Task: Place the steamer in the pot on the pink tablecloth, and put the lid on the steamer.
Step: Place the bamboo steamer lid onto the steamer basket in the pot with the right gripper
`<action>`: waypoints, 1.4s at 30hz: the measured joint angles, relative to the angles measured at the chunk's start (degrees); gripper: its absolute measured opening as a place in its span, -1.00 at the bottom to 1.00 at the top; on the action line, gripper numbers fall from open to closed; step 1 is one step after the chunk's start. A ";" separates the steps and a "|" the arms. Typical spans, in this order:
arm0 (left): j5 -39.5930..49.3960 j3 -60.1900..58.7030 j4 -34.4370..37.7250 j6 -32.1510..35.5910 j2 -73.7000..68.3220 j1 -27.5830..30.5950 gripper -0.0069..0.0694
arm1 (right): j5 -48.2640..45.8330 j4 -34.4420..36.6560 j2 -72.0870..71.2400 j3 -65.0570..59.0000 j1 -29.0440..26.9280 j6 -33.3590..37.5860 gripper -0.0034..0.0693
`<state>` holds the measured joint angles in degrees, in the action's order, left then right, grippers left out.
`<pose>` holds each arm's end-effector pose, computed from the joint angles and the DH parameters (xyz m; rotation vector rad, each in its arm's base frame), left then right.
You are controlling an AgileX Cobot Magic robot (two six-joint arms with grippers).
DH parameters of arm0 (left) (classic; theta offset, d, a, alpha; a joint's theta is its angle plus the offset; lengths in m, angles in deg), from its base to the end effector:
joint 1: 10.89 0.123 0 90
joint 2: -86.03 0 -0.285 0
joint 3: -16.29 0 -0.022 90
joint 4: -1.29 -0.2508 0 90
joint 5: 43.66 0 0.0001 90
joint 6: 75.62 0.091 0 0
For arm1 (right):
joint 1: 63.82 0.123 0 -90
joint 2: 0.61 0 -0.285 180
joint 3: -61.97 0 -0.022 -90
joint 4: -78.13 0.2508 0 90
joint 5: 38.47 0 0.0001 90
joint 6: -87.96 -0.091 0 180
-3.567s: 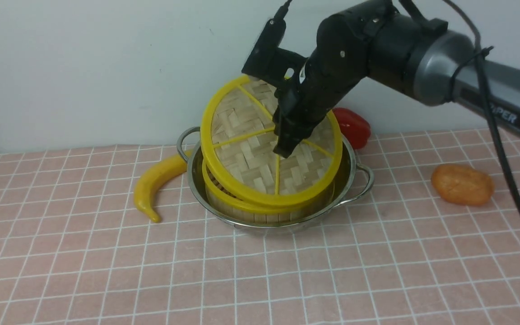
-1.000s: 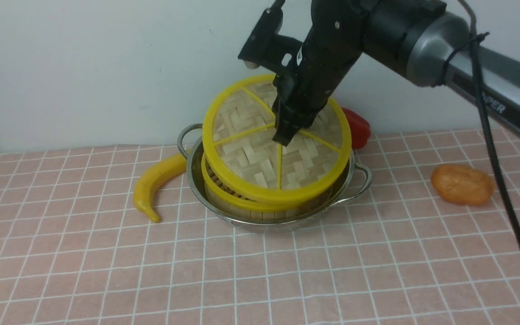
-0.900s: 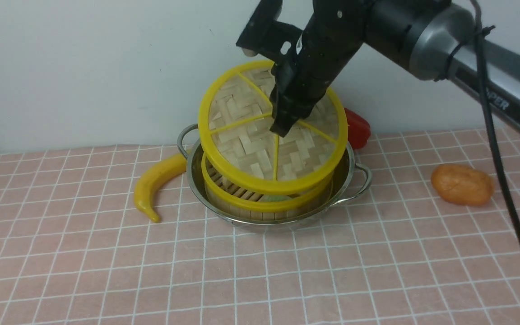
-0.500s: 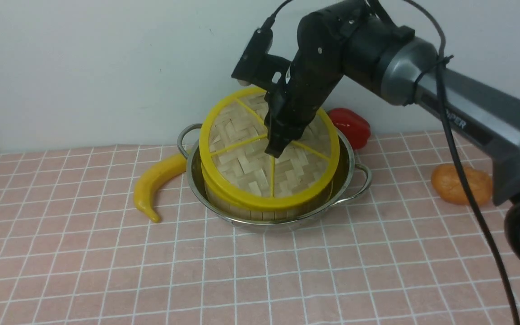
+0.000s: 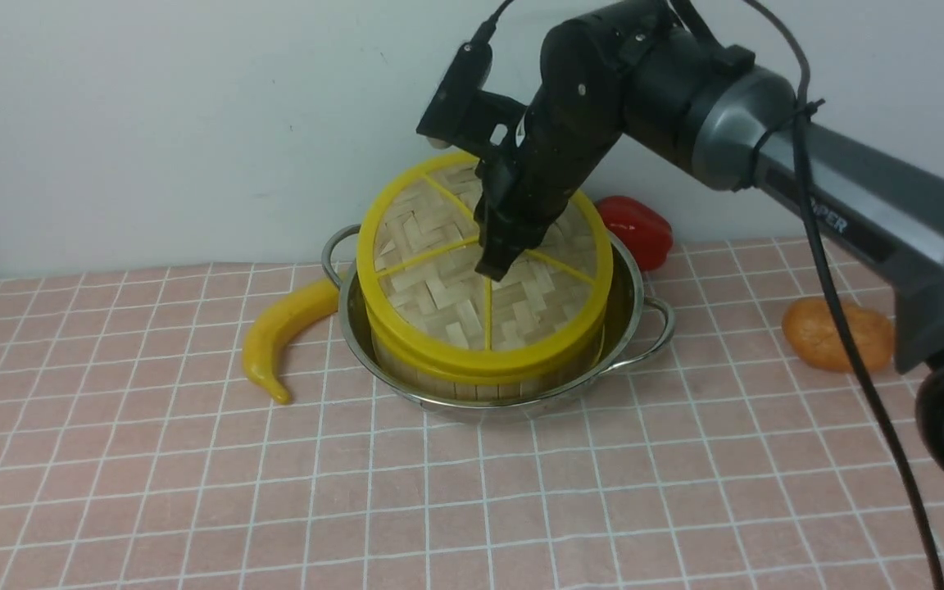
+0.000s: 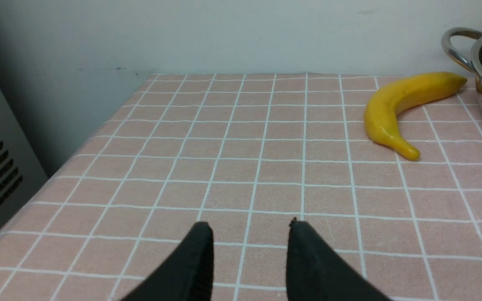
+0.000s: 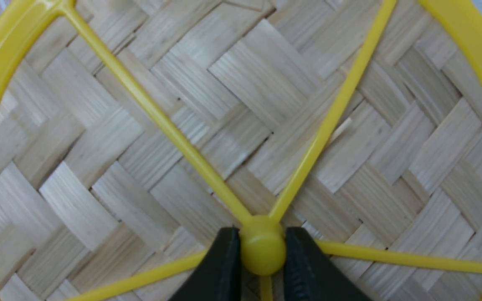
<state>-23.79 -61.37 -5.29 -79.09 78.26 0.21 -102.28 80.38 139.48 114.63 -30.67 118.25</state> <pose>0.0519 0.0138 0.1795 -0.1618 1.8333 0.2049 0.4268 0.2826 0.2593 -1.3787 2.2514 0.0693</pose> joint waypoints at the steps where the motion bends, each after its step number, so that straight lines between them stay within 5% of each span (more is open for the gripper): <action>1: 0.00 0.00 0.00 0.00 0.00 0.00 -0.18 | 0.25 0.00 0.13 0.00 0.00 0.04 -0.51; 42: 0.00 0.00 0.00 0.00 0.00 0.00 -0.18 | 5.60 5.78 3.92 0.00 -2.38 1.10 -0.51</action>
<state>-23.79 -61.37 -5.29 -79.09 78.26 0.21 -96.68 86.16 143.41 114.63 -33.05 119.35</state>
